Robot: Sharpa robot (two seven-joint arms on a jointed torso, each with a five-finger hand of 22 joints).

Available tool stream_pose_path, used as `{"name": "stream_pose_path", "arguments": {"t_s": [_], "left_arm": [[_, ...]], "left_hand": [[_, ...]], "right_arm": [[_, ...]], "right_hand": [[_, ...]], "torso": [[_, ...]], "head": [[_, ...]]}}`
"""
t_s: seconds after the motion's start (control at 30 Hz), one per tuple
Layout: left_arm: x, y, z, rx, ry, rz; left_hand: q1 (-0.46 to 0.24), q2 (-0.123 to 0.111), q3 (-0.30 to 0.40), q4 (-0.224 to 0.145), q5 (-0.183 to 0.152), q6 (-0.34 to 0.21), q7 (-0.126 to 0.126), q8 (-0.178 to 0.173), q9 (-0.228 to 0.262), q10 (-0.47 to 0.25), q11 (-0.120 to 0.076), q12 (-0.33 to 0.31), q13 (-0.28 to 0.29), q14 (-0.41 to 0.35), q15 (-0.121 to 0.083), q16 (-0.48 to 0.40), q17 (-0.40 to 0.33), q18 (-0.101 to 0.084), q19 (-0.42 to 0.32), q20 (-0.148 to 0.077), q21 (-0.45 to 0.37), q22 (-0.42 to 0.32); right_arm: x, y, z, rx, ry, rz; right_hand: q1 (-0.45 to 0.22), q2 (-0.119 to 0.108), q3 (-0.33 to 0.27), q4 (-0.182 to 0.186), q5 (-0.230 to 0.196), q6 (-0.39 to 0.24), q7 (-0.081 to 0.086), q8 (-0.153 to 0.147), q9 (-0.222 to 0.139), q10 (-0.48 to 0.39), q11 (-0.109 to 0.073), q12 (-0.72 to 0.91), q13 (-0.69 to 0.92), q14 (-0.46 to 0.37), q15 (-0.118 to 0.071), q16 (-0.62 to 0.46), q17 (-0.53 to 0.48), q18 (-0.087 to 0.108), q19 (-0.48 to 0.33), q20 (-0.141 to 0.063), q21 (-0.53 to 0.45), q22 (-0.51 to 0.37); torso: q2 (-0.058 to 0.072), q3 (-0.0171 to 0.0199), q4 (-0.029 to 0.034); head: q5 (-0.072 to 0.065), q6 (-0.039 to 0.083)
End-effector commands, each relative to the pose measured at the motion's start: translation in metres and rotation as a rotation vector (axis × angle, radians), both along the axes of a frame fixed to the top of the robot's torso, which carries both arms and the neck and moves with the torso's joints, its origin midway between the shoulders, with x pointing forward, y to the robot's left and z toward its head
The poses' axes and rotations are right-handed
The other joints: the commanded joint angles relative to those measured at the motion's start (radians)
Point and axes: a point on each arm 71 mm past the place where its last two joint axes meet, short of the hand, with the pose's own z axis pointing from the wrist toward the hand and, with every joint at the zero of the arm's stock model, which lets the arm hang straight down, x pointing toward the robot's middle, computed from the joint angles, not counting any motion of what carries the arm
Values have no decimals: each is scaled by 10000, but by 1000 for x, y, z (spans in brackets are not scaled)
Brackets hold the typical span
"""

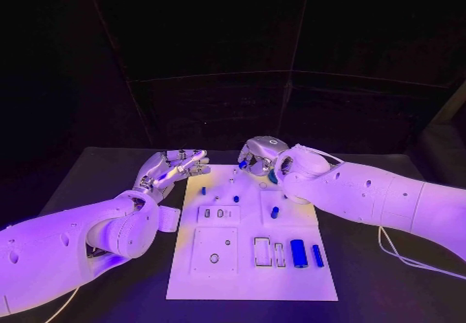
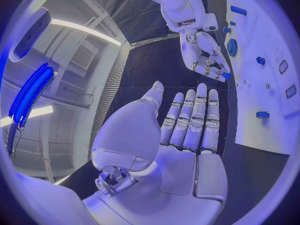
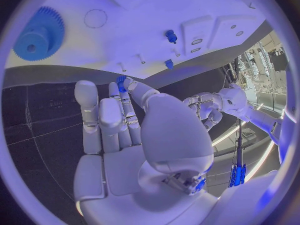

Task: Assemble the parts on the task board

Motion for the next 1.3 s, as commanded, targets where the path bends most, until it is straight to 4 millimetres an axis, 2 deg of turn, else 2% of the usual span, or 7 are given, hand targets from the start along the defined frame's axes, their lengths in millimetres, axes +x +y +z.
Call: {"name": "stream_pose_path", "arguments": {"t_s": [0.03, 0.23, 0.43, 0.53, 0.63, 1.03, 1.3], "left_arm": [[-1, -3, 3, -57, -99, -199], [-1, -3, 6, -64, -147, -219], [0, -4, 7, -73, -171, -247], [0, -4, 8, -83, -185, -272], [0, -5, 9, -82, -181, -286], [0, -5, 10, -79, -193, -303], [1, -5, 10, -79, -198, -303]], "left_hand": [[81, 32, -3, -61, 64, 82, 165, 24, -12, 72, 5, -24, -4, -41, 19, 5, 19, 136, 70, -3, -35, -13], [81, 32, -3, -61, 64, 82, 165, 24, -12, 72, 5, -24, -4, -41, 19, 5, 19, 136, 70, -3, -35, -13], [85, 33, -3, -66, 64, 82, 163, 23, -12, 72, 4, -25, -4, -42, 19, 6, 20, 136, 70, -2, -37, -15], [85, 33, -3, -66, 64, 82, 163, 23, -12, 72, 4, -25, -4, -42, 19, 6, 20, 136, 70, -2, -37, -15], [85, 33, -3, -66, 64, 82, 163, 23, -12, 72, 4, -25, -4, -42, 19, 6, 20, 136, 70, -2, -37, -15], [92, 30, -6, -76, 64, 80, 162, 19, -13, 70, 4, -30, -6, -48, 19, 5, 22, 136, 69, -2, -44, -21], [93, 29, -7, -78, 64, 79, 162, 18, -13, 68, 4, -31, -7, -51, 20, 3, 22, 135, 68, -1, -46, -22]], "right_arm": [[3, 2, 2, -1, -226, -120], [5, 10, 0, -180, -62, -55], [7, 16, -3, -424, 176, -23], [8, 18, -4, -524, 285, -5], [8, 19, -5, -601, 357, 2], [9, 21, -5, -740, 333, -125], [11, 18, -6, -896, 257, -465]], "right_hand": [[-30, -83, 19, 36, 66, -6, 22, -63, -10, -13, 60, -49, -17, 256, -13, 83, 46, -157, 93, 3, 56, 58], [-32, -100, 43, 48, 59, -12, 27, -71, -11, -17, 64, -58, -17, 273, -10, 153, 117, -170, 123, 7, 114, 139], [-42, -120, 66, 68, 43, -26, 35, -83, -13, -36, 73, -75, -20, 284, -3, 207, 164, -177, 139, 13, 158, 193], [-51, -128, 71, 78, 35, -30, 39, -87, -13, -40, 77, -80, -20, 288, 0, 230, 185, -184, 153, 15, 184, 231], [-58, -135, 80, 90, 22, -36, 42, -92, -13, -45, 80, -86, -20, 292, 4, 253, 205, -186, 158, 18, 202, 250], [-88, -182, 108, 134, -9, -80, 55, -121, -19, -91, 99, -120, -26, 290, 20, 299, 227, -190, 155, 32, 247, 287], [-140, -301, 172, 215, -31, -222, 91, -178, -30, -268, 148, -202, -41, 258, 64, 360, 247, -186, 97, 71, 286, 294]], "torso": [[26, -18, 40], [92, -37, 53], [71, -33, 49], [89, -45, 51], [105, -40, 61], [132, -50, 47], [133, -54, 48]], "head": [[4, -5], [12, 17], [1, -32], [14, -26], [31, -60], [55, -73], [52, -80]]}}
